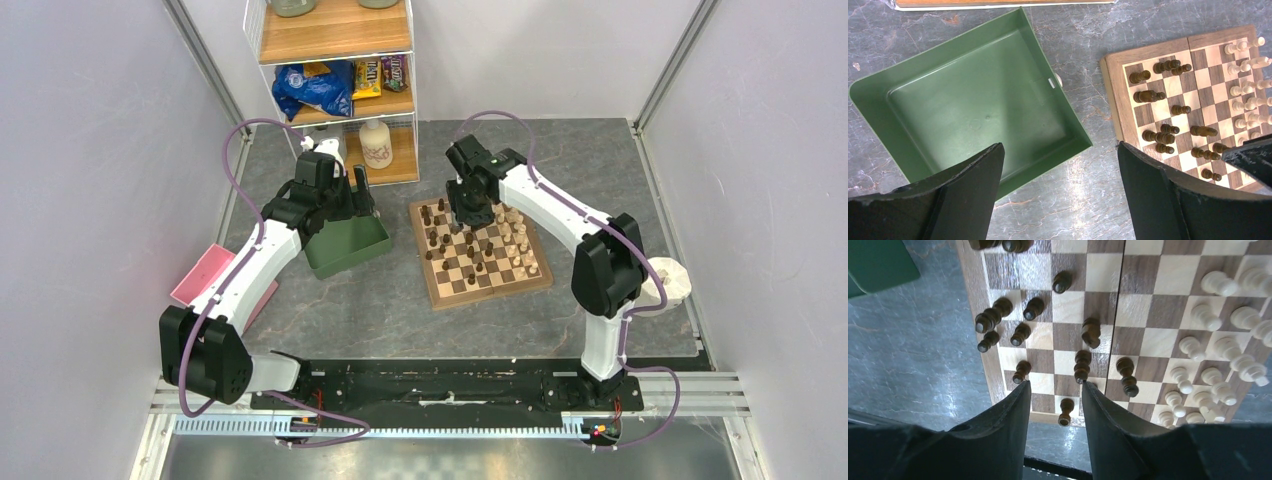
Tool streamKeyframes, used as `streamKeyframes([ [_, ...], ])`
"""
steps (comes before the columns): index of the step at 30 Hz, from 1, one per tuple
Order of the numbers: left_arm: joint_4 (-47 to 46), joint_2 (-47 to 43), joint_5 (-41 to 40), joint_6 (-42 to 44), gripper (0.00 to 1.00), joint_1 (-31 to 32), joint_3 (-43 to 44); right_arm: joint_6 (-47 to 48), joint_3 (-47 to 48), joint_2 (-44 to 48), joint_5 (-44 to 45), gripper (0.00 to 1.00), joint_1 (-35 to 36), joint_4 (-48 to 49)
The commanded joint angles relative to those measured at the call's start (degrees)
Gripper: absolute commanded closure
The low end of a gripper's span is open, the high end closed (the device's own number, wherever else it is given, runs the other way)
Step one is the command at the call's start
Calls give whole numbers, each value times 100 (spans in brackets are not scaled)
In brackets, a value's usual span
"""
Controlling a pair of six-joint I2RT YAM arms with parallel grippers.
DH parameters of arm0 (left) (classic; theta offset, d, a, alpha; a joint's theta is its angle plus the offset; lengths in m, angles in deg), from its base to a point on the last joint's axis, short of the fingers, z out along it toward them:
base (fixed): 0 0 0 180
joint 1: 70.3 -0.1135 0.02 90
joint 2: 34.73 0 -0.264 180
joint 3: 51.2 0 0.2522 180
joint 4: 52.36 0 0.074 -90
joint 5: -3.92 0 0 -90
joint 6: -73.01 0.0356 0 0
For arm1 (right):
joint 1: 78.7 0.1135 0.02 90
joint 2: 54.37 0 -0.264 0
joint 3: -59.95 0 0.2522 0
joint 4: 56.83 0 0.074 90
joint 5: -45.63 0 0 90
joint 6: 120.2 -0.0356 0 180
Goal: Set up the chess pieces on the board
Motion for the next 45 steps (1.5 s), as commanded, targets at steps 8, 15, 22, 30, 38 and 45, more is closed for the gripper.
streamKeyframes([
  [8,-221,-21,-5,-144,9,-26,-39,32,-239,-154,185,51,72,-225],
  [15,-216,-31,-7,-128,9,-25,-48,-38,-151,-383,143,56,76,-186],
  [22,-213,-29,-21,-115,9,-26,-58,-39,-194,-467,140,59,77,-196],
  [30,-222,-2,3,-125,9,-27,-49,-32,-268,-534,197,61,78,-204],
  [38,-211,2,6,-125,9,-28,-49,2,-243,-547,226,72,79,-229],
  [45,-220,16,23,-130,9,-26,-40,58,-223,-548,325,62,81,-340],
])
